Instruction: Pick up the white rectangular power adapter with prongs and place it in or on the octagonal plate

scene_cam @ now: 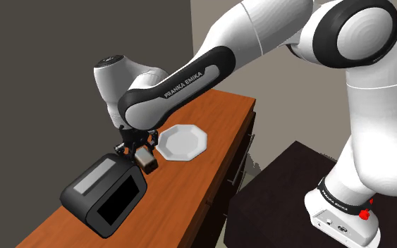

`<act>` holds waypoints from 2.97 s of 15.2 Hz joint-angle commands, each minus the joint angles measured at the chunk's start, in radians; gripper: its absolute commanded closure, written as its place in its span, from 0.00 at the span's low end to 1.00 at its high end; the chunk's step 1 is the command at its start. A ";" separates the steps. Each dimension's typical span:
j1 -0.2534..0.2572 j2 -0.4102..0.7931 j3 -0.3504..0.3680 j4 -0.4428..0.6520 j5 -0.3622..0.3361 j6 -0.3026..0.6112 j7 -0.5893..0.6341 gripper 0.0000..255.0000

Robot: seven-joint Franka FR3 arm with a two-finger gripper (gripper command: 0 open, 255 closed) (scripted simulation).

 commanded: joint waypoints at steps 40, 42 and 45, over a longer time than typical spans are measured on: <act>-0.234 -0.392 -0.025 -0.362 0.210 0.016 -0.314 1.00; -0.233 -0.380 -0.026 -0.377 0.204 0.041 -0.310 1.00; -0.231 -0.361 -0.027 -0.398 0.193 0.079 -0.303 1.00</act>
